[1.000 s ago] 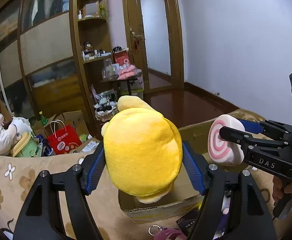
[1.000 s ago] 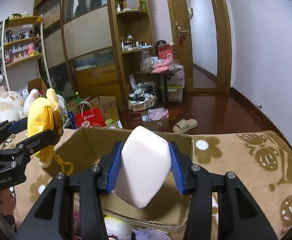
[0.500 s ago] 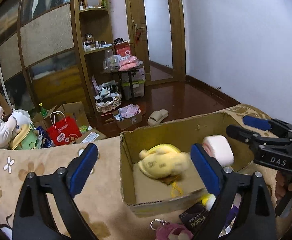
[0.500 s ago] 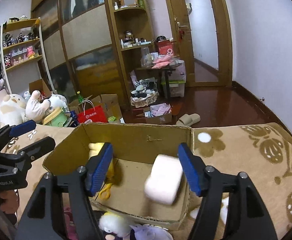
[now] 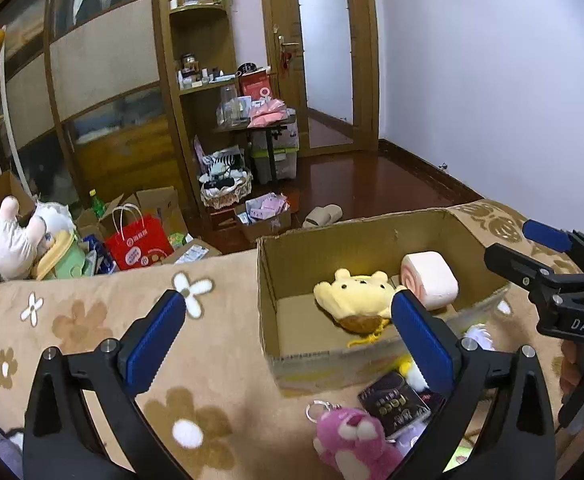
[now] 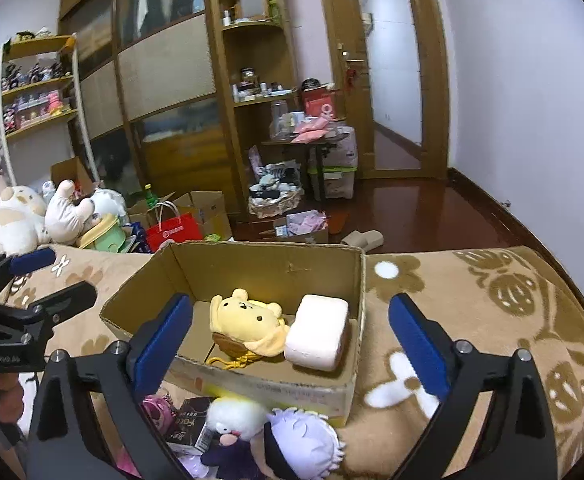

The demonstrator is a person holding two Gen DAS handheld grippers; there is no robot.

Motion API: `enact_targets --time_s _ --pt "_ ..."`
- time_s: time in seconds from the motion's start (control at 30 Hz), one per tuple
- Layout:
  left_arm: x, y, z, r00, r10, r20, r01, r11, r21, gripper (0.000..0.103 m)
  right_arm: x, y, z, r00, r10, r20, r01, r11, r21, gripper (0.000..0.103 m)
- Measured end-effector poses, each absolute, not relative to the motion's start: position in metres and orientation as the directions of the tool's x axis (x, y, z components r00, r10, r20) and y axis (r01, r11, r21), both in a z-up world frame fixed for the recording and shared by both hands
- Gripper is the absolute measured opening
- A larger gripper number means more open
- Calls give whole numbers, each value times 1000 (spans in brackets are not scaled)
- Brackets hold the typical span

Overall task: Organize soft objects
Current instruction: 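Withdraw both open tools from the box back toward the pile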

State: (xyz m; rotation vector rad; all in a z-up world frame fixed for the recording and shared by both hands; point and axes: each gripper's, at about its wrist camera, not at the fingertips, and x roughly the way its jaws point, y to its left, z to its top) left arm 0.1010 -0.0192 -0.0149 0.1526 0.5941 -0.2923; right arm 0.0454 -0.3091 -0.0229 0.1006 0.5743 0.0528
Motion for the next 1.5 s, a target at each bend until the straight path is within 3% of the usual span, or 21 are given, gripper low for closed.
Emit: enact_targets --time_s 0.33,0.87,1.5 --pt "66 -4 3 791 -183 -584 253 967 39 102 12 -300 -7 840 74 -538 -16 994 111 103" --pt "25 16 5 675 -204 -709 273 962 -17 102 -47 -281 6 812 43 -582 -14 998 53 103" --pt "39 8 -34 503 -233 -832 300 950 -85 102 -58 -248 -47 620 -37 -783 37 999 -18 103"
